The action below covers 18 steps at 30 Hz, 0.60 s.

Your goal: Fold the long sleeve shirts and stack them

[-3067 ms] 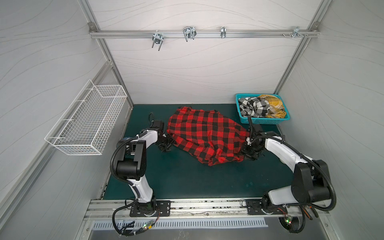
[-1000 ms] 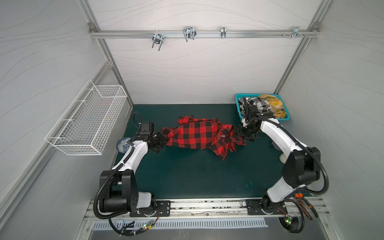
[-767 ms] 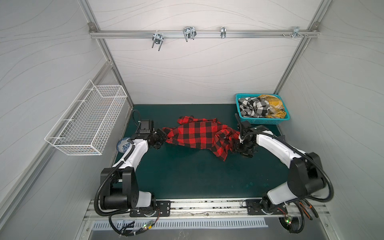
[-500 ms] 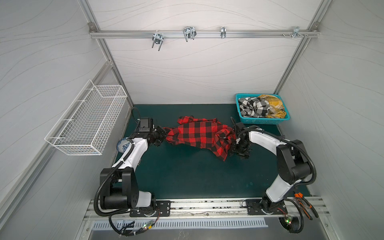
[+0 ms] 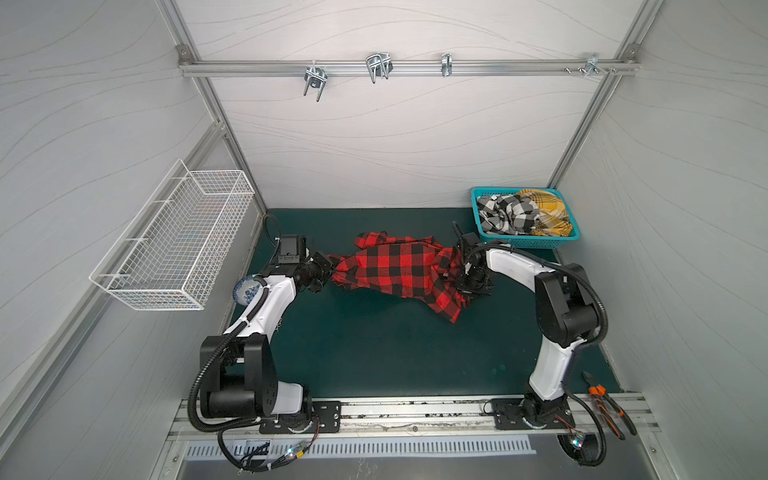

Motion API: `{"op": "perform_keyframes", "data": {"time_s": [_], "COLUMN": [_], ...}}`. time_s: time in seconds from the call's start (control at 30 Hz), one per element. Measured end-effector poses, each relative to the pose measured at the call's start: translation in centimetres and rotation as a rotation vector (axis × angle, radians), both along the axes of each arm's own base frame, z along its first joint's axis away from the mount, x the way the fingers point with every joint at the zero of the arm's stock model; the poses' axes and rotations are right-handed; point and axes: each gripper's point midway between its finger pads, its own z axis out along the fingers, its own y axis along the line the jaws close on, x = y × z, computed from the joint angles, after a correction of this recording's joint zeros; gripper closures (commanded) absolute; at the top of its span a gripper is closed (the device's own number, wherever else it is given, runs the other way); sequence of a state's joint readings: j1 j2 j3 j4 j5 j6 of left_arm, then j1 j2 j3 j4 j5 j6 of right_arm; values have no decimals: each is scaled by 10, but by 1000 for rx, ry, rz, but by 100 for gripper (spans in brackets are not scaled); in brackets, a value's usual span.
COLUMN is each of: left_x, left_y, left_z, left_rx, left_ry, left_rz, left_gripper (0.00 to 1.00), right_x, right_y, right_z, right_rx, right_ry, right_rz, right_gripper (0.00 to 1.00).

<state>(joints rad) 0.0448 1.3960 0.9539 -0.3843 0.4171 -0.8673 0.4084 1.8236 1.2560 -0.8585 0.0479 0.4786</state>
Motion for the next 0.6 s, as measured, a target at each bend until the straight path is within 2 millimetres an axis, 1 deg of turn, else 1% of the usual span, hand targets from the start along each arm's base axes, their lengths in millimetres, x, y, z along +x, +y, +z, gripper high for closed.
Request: {"op": "perform_keyframes", "data": {"time_s": [0.03,0.07,0.13,0.2,0.27,0.33,0.43,0.47,0.5,0.57,0.6], "left_x": [0,0,0,0,0,0,0,-1,-2,-7,-10], "left_y": [0,0,0,1,1,0,-4,-6,-9,-13,-15], "left_z": [0,0,0,0,0,0,-1,-1,-1,-4,-6], "left_rx": [1,1,2,5,7,9,16,18,20,24,27], "left_ry": [-1,-1,-1,-1,-1,-1,-1,-2,-2,0,2], "left_rz": [0,0,1,2,3,1,-10,-15,-23,-37,-43], "left_gripper": [100,100,100,100,100,100,100,100,100,100,100], "right_x": [-10,-20,-48,-70,-89,-109,-129,-132,-133,-129,-124], "right_y": [-4,-7,-15,-18,-12,2,28,37,51,77,92], "right_z": [5,11,30,57,83,109,141,151,165,192,208], "right_rx": [0,3,19,59,115,195,312,350,403,503,558], "right_ry": [-1,-1,-2,-36,-74,-110,-117,-117,-120,-121,-127], "right_rz": [2,3,11,24,51,103,169,187,211,245,262], "right_gripper": [98,100,100,100,100,100,100,100,100,100,100]}}
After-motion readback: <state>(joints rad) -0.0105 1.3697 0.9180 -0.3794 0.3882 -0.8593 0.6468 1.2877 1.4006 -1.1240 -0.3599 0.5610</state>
